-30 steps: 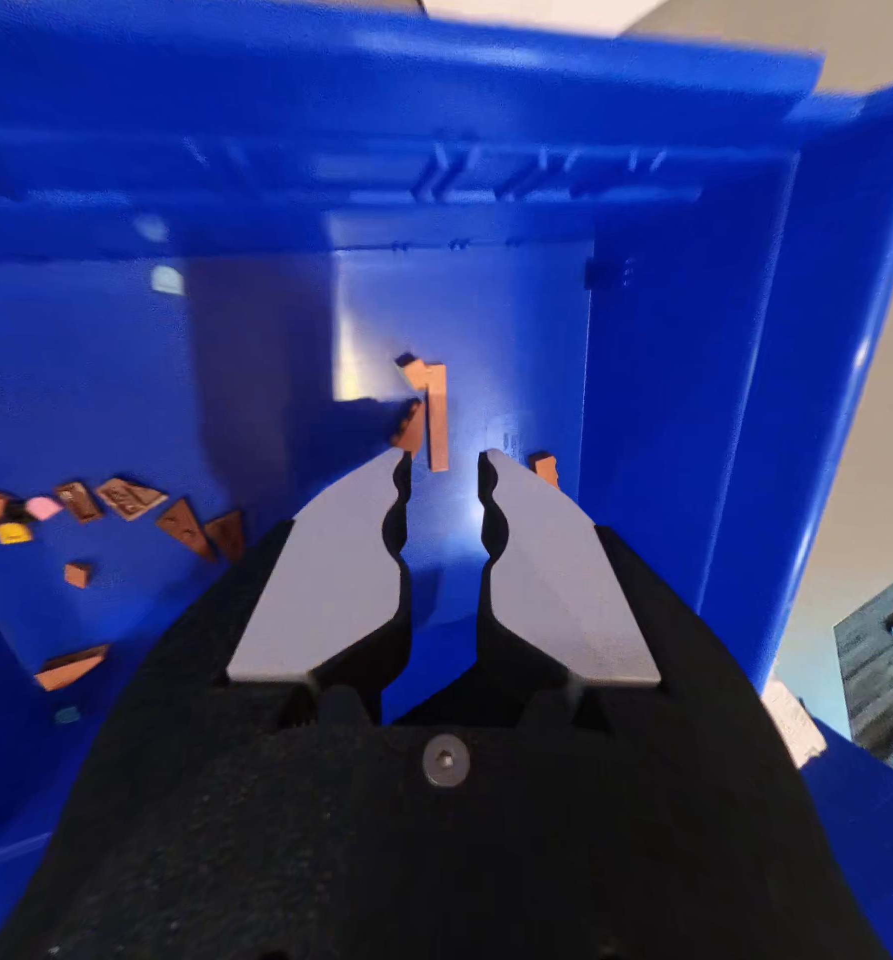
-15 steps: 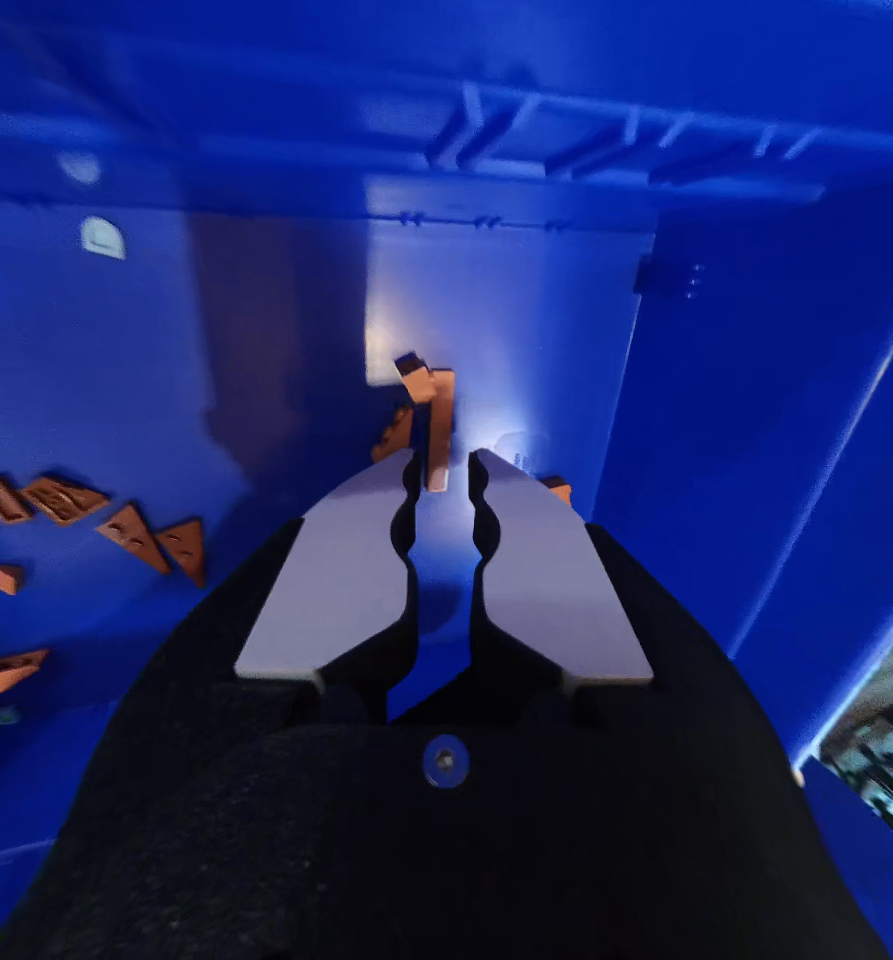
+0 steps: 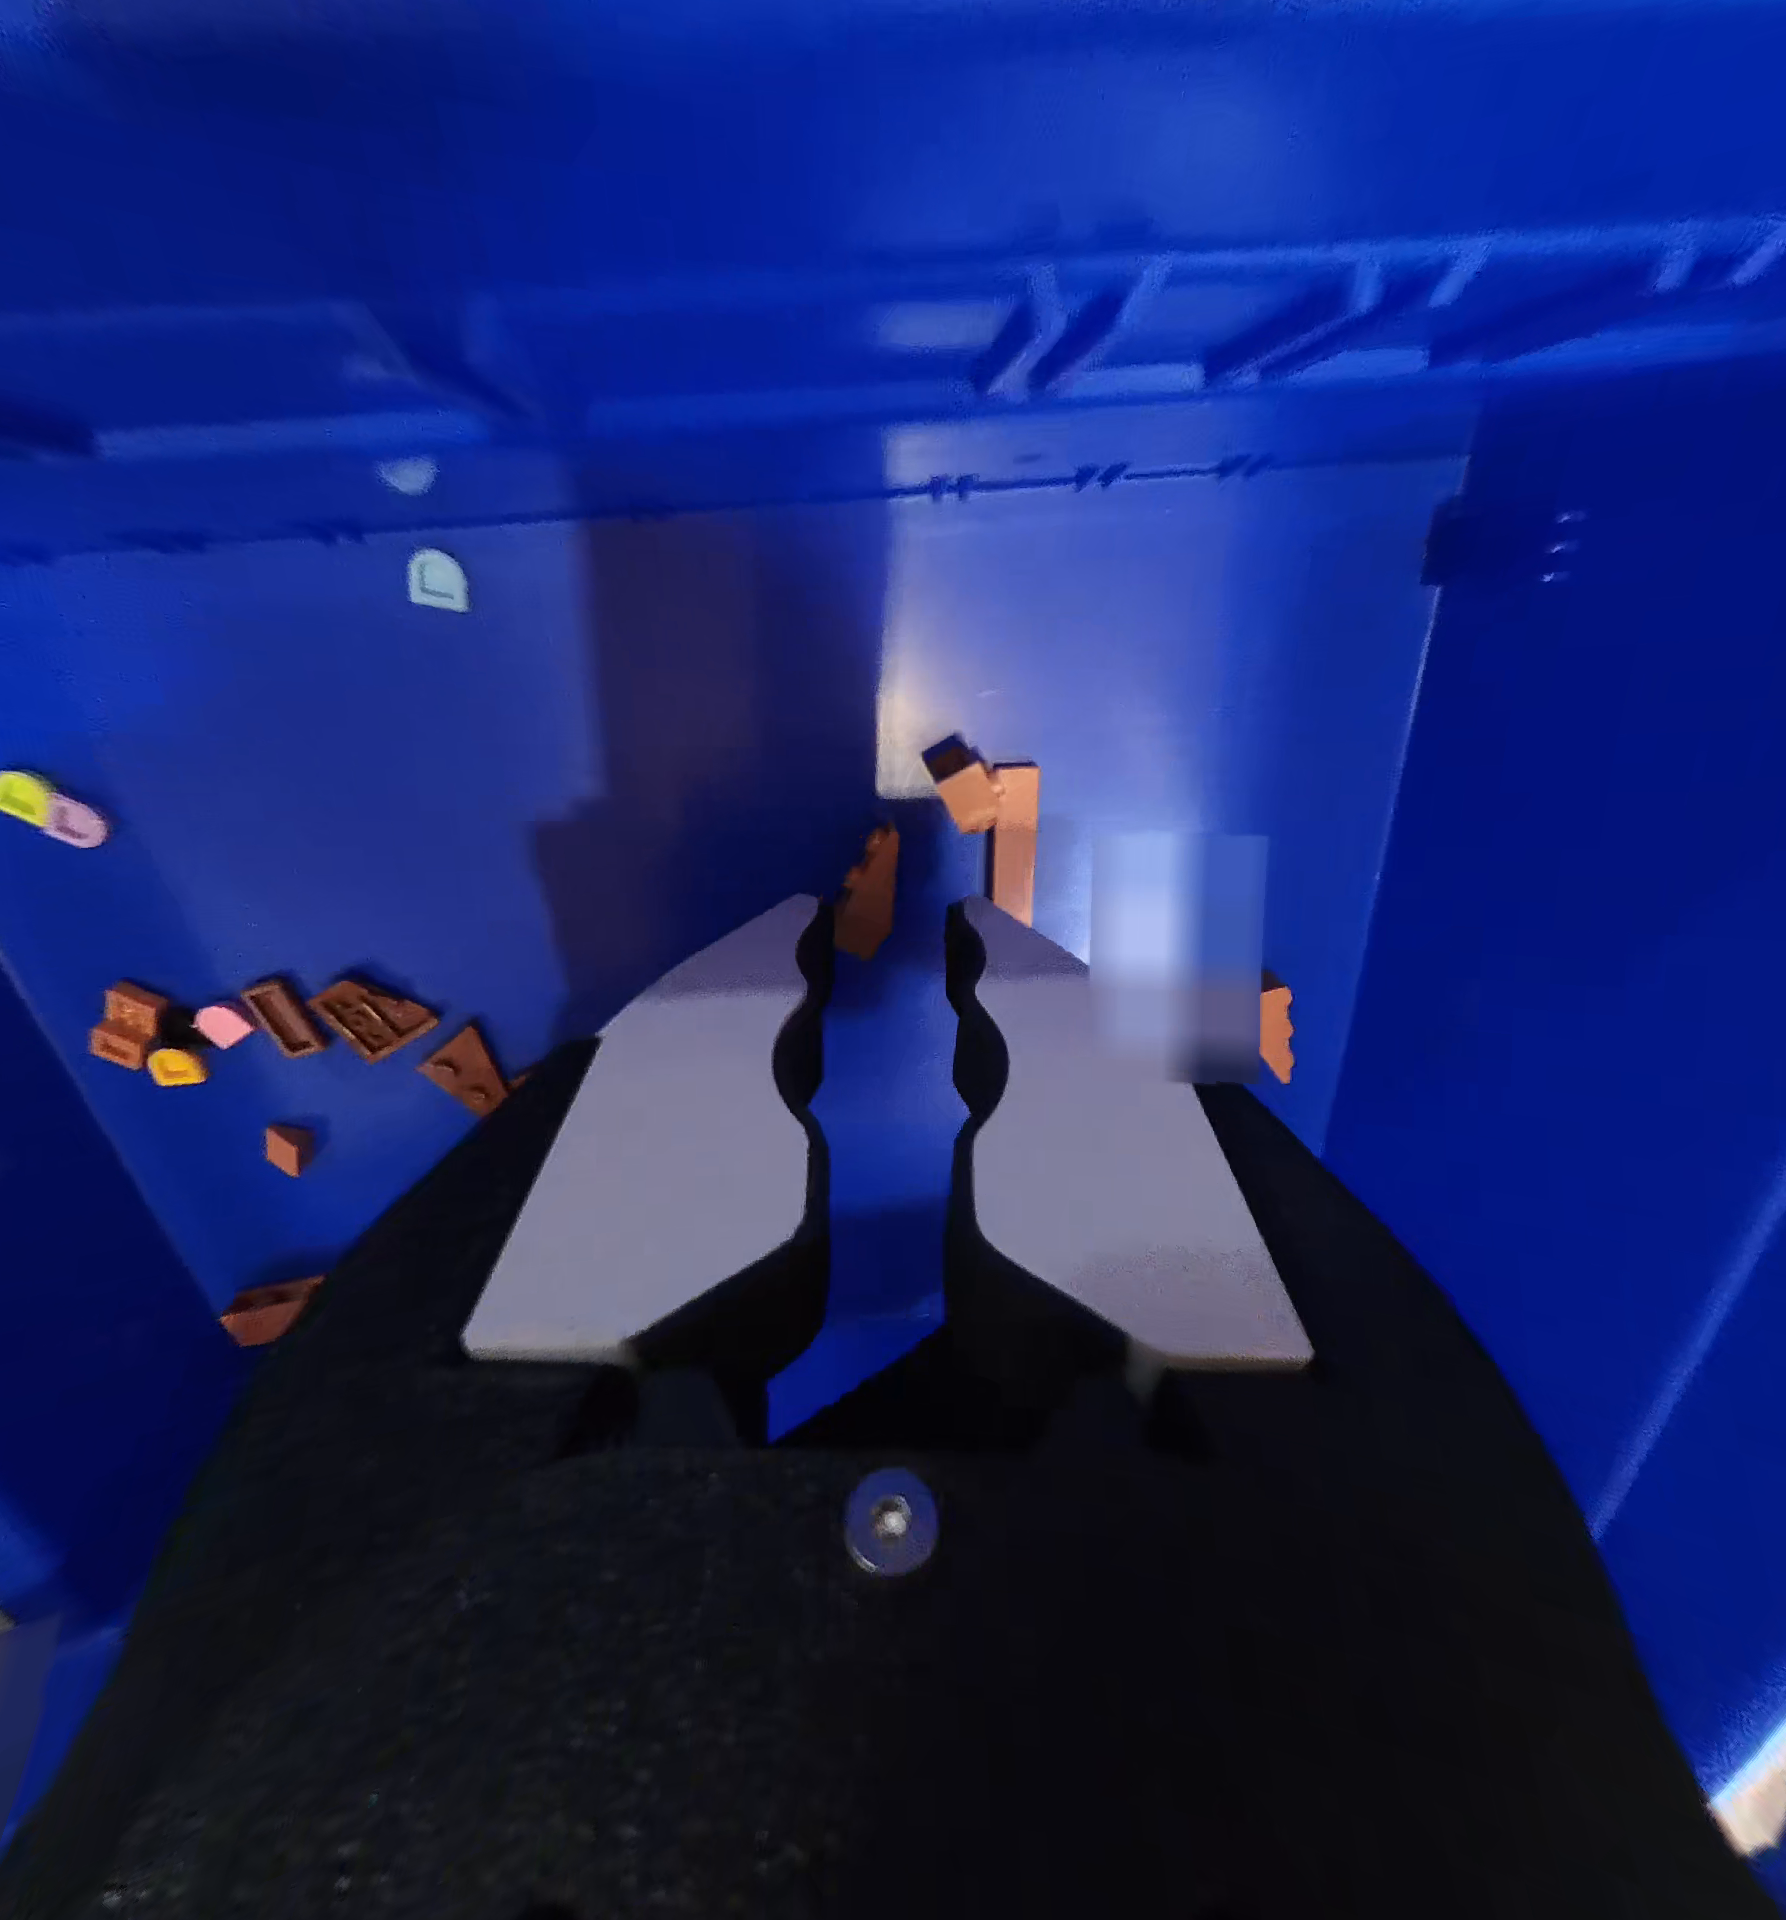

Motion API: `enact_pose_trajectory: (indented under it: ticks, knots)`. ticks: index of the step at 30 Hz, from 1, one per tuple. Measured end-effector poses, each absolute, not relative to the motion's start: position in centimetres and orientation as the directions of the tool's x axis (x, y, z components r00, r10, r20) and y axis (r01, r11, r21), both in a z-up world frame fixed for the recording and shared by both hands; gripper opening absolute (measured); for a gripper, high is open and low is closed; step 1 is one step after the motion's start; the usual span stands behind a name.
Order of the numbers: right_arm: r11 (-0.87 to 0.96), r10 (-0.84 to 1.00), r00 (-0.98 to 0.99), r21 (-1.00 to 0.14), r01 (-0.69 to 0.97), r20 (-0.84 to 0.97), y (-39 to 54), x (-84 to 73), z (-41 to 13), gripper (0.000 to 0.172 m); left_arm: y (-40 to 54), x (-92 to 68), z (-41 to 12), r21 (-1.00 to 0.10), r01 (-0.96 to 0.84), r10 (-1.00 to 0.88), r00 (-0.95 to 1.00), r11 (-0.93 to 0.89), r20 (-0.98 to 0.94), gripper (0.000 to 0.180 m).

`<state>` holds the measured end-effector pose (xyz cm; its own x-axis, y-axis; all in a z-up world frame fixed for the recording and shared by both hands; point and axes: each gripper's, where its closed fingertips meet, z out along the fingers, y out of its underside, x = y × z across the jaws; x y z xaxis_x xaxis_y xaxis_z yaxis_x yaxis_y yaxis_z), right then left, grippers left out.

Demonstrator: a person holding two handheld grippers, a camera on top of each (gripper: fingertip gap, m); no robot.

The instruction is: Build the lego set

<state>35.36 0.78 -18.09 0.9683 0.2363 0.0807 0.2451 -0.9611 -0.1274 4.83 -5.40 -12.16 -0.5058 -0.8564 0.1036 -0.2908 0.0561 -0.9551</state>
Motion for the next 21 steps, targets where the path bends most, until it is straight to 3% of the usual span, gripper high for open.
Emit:
enact_pose_trajectory:
  ticks: [1, 3, 8, 15, 21]
  knots:
    - [-0.963, 0.241, 0.967, -0.106, 0.249, 0.087, 0.6, 35.4, -18.4, 0.020, -5.4, 4.8, -12.1, -0.955, -0.290, -0.857, -0.505, 0.057, 0.103, 0.012]
    - [-0.963, 0.248, 0.966, -0.088, 0.255, 0.077, 0.3, 35.0, -18.9, 0.011, -5.4, 4.8, -12.1, -0.956, -0.289, -0.857, -0.505, 0.056, 0.103, 0.012]
    - [-0.945, 0.303, 0.949, -0.098, 0.311, 0.085, -0.3, 33.0, -18.2, 0.010, -5.3, 4.8, -12.2, -0.955, -0.293, -0.860, -0.499, 0.054, 0.105, 0.012]
    - [-0.764, 0.439, 0.851, -0.380, 0.522, 0.288, -0.7, 23.3, -11.4, 0.010, -4.7, 5.0, -12.5, -0.947, -0.320, -0.876, -0.465, 0.027, 0.132, 0.011]
    - [-0.545, 0.575, 0.690, -0.423, 0.724, 0.439, -5.4, 13.2, -10.7, 0.010, -3.8, 5.3, -12.3, -0.947, -0.320, -0.895, -0.417, -0.020, 0.160, 0.011]
